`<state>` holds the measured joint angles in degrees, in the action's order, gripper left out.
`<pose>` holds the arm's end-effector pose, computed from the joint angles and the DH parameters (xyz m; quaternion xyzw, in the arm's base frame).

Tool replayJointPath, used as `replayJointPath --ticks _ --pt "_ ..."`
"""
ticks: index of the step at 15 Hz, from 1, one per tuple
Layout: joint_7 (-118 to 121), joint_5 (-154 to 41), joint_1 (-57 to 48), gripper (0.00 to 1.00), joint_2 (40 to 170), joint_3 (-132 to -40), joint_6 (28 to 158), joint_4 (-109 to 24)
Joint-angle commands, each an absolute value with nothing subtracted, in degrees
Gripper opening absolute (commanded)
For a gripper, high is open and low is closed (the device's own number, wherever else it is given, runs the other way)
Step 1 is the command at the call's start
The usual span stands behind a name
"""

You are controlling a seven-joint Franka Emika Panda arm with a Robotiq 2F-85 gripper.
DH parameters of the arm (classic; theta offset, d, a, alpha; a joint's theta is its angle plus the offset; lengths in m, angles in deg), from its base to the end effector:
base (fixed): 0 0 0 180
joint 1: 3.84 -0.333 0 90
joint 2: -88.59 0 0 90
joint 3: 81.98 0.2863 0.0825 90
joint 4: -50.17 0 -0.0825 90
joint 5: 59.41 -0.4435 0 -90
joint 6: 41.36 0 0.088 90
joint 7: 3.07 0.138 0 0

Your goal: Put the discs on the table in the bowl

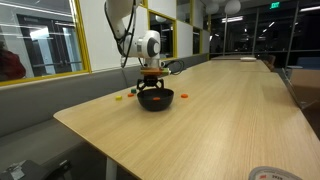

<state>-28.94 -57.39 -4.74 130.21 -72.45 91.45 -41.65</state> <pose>0.7083 0.1232 0.1144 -0.9520 -0.3030 -0.0052 0.0419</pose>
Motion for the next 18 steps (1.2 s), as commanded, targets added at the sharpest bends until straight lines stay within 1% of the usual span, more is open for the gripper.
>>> replayJointPath --ticks 1,13,18 --pt "-27.4 -56.8 -5.2 1.0 128.5 -72.8 93.8 -44.1" --pt "-24.5 -54.8 -6.7 1.0 125.2 -73.5 94.0 -49.3" --pt "-23.7 -53.8 -7.3 1.0 125.1 -73.8 93.3 -49.4"
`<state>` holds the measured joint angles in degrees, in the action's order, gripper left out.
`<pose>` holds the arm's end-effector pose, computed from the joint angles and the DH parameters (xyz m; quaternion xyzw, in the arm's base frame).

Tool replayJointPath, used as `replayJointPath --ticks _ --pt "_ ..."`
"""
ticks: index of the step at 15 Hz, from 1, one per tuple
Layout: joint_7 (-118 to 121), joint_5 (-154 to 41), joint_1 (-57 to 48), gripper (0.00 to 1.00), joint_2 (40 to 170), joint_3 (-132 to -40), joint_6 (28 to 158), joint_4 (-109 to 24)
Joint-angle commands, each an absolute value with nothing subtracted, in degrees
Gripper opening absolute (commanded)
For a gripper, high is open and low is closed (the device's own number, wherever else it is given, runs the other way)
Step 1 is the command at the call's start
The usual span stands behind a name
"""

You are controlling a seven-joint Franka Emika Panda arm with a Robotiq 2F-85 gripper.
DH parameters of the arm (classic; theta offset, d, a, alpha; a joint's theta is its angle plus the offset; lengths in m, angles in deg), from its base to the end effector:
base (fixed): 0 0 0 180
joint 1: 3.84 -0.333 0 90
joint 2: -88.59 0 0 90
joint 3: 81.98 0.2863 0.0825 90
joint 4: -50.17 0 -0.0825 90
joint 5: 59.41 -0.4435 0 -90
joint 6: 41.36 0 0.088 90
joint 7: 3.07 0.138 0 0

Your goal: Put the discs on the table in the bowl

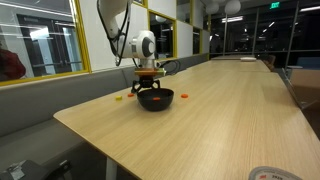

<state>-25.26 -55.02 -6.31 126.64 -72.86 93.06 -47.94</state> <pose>0.6803 0.1354 0.1094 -0.9533 -0.3009 0.0083 0.0229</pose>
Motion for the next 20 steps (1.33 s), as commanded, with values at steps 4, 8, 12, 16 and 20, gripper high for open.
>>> replayJointPath --ticks 4,8,12,16,20 --pt "-22.5 -52.2 -7.8 1.0 125.4 -74.8 93.2 -48.5" --pt "-21.2 -50.8 -8.3 1.0 125.5 -75.8 93.3 -48.5" --pt "-20.9 -50.5 -8.3 1.0 125.6 -75.7 93.4 -48.2" --pt "-21.1 -51.0 -8.3 1.0 126.2 -75.3 93.7 -47.3" --pt "-21.1 -51.0 -8.5 1.0 126.4 -75.3 93.7 -46.6"
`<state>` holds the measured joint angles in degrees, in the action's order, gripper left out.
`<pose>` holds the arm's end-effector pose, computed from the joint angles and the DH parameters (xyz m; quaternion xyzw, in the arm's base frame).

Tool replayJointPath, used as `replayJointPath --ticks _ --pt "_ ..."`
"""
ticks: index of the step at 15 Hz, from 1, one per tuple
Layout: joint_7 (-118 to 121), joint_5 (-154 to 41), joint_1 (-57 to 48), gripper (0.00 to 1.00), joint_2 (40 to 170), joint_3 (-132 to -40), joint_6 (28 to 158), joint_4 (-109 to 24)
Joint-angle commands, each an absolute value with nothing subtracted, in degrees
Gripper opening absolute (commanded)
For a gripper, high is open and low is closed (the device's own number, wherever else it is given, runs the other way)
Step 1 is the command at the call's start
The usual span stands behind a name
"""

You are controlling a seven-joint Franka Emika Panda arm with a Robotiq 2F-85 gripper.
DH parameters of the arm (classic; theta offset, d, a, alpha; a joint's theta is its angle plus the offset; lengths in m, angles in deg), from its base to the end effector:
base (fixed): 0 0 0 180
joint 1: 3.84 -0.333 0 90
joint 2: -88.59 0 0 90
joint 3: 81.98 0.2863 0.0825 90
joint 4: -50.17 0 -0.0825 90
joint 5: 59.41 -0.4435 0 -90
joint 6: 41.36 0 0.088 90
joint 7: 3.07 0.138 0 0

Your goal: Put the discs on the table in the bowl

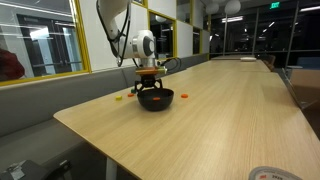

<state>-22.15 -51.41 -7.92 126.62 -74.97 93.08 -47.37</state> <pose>0.6854 0.1277 0.1121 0.9553 0.2954 -0.0071 0.0113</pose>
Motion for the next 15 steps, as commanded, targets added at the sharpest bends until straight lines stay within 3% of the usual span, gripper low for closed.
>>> replayJointPath --ticks 1,12,13,15 --pt "-21.2 -51.0 -8.5 1.0 126.5 -75.3 93.7 -46.4" --pt "-21.4 -51.1 -8.2 1.0 127.7 -75.4 93.7 -45.3" --pt "-21.4 -51.0 -8.2 0.75 127.8 -75.5 94.3 -45.2" --pt "-21.4 -51.1 -8.1 0.66 128.0 -75.5 94.6 -44.9"
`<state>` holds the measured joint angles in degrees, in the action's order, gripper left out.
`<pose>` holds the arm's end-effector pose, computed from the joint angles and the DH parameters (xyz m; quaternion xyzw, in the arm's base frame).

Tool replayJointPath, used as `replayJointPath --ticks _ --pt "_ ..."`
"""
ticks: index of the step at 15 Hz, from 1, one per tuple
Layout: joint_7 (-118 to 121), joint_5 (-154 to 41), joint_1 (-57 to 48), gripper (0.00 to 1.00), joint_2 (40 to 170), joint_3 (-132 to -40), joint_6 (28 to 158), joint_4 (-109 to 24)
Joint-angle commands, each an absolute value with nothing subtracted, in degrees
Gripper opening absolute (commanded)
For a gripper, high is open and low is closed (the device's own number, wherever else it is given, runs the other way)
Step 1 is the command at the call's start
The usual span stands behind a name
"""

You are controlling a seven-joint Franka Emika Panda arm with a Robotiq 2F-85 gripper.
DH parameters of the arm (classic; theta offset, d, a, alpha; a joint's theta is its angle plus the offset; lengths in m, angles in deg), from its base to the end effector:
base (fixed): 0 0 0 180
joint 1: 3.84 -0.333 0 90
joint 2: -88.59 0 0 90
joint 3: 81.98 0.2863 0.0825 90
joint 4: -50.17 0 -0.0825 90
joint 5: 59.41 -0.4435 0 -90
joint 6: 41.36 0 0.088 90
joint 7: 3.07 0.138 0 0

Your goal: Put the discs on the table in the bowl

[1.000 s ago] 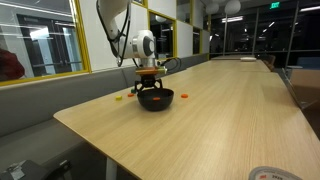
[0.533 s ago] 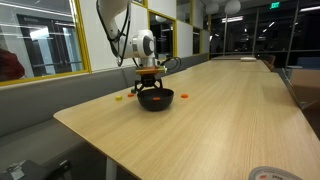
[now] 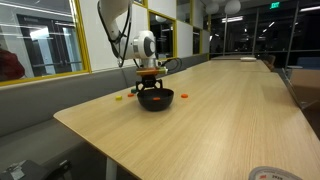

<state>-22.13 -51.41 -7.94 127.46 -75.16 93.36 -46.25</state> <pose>0.6908 0.1263 0.1110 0.9559 0.2935 -0.0024 0.0120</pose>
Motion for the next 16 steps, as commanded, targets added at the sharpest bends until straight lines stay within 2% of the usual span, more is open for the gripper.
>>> replayJointPath --ticks 1,4,6,7,16 --pt "-21.4 -51.1 -8.1 0.58 127.9 -75.5 94.7 -44.7" --pt "-21.2 -51.0 -8.3 0.33 127.5 -75.6 94.8 -44.4" --pt "-21.1 -51.0 -8.3 0.2 126.9 -75.6 94.6 -44.6" --pt "-20.9 -51.2 -8.2 0.18 126.4 -75.5 94.0 -44.8" --pt "-14.5 -51.3 -9.7 0.18 111.0 -75.9 88.9 -55.3"
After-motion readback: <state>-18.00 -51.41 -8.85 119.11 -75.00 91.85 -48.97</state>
